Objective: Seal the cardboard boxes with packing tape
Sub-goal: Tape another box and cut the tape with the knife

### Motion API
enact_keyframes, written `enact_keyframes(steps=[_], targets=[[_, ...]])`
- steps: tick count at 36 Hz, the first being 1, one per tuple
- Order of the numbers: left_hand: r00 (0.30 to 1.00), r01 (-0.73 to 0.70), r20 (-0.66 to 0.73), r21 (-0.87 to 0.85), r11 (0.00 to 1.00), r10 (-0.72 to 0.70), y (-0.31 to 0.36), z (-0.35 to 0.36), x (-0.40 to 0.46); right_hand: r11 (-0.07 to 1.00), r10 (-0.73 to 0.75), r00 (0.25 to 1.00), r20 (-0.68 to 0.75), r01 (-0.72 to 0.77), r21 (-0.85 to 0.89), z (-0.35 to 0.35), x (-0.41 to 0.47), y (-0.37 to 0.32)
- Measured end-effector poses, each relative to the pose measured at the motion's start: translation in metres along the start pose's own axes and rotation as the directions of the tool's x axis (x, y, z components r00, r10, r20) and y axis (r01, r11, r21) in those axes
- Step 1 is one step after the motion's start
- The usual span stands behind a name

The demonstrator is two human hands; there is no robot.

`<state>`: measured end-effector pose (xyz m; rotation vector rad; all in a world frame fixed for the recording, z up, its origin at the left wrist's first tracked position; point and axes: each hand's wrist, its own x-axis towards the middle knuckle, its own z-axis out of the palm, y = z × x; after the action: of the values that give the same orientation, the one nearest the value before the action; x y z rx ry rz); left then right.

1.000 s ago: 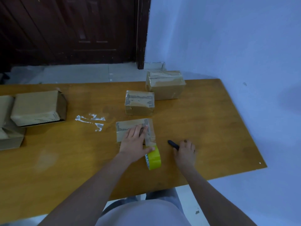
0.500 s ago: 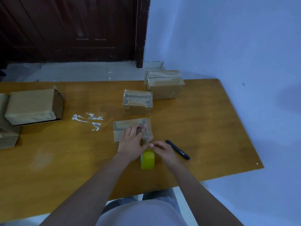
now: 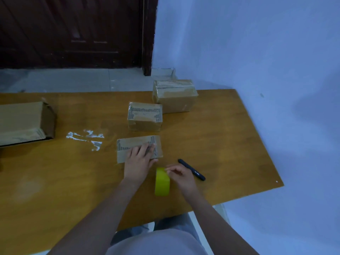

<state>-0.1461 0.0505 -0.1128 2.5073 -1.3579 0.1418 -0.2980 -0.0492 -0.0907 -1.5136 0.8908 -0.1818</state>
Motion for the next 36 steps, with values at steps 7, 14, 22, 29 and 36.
enact_keyframes(steps=[7,14,22,29,36], targets=[[1.0,0.005,0.01,-0.197,0.98,-0.003,-0.01,-0.022,0.007,0.998,-0.015,0.989,-0.149,0.025,0.063,-0.031,0.009,0.001],[0.908,0.179,0.379,0.033,0.983,-0.178,0.013,-0.039,0.055,0.997,0.028,0.992,-0.122,-0.02,0.069,-0.029,0.009,0.001],[0.911,0.167,0.364,0.1,0.981,-0.192,0.018,-0.026,0.076,0.999,0.045,0.997,-0.069,-0.042,0.032,-0.024,0.008,0.003],[0.924,0.107,0.37,-0.003,0.994,-0.099,0.01,-0.015,0.074,0.986,0.114,0.989,-0.098,-0.101,0.133,-0.025,0.008,0.002],[0.93,0.104,0.357,-0.023,0.994,-0.089,0.01,-0.014,0.073,0.98,0.149,0.986,-0.079,-0.136,0.146,-0.026,0.011,-0.007]])
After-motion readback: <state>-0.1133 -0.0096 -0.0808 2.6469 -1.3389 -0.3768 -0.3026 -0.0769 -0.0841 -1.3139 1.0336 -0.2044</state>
